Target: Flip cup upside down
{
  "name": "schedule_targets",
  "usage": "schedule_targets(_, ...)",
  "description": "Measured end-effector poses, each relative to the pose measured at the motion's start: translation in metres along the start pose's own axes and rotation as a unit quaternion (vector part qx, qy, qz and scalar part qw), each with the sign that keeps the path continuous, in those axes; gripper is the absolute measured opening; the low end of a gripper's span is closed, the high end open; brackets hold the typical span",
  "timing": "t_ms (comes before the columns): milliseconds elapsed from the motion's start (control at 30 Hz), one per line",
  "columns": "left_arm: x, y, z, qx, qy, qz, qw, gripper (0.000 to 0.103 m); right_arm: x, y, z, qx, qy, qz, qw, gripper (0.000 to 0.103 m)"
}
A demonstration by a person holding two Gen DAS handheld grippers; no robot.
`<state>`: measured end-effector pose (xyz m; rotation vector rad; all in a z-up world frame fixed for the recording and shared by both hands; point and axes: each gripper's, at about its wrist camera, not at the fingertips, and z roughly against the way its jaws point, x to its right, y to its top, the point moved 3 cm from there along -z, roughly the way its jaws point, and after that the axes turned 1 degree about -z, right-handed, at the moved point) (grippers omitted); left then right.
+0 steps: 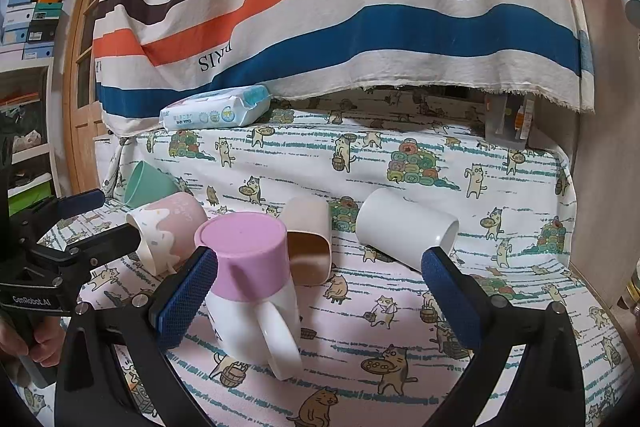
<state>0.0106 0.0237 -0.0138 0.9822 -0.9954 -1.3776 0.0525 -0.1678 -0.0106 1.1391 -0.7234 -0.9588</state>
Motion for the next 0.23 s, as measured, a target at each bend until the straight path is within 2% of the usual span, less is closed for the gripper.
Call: schedule_targets(233,-0.0010,-0.0004,-0.0008,0.000,0.001,-0.001,1.0000,0.103,0.0004,-0.0009,-0.0003,0.000,-0.002,-0.001,1.000,0.103)
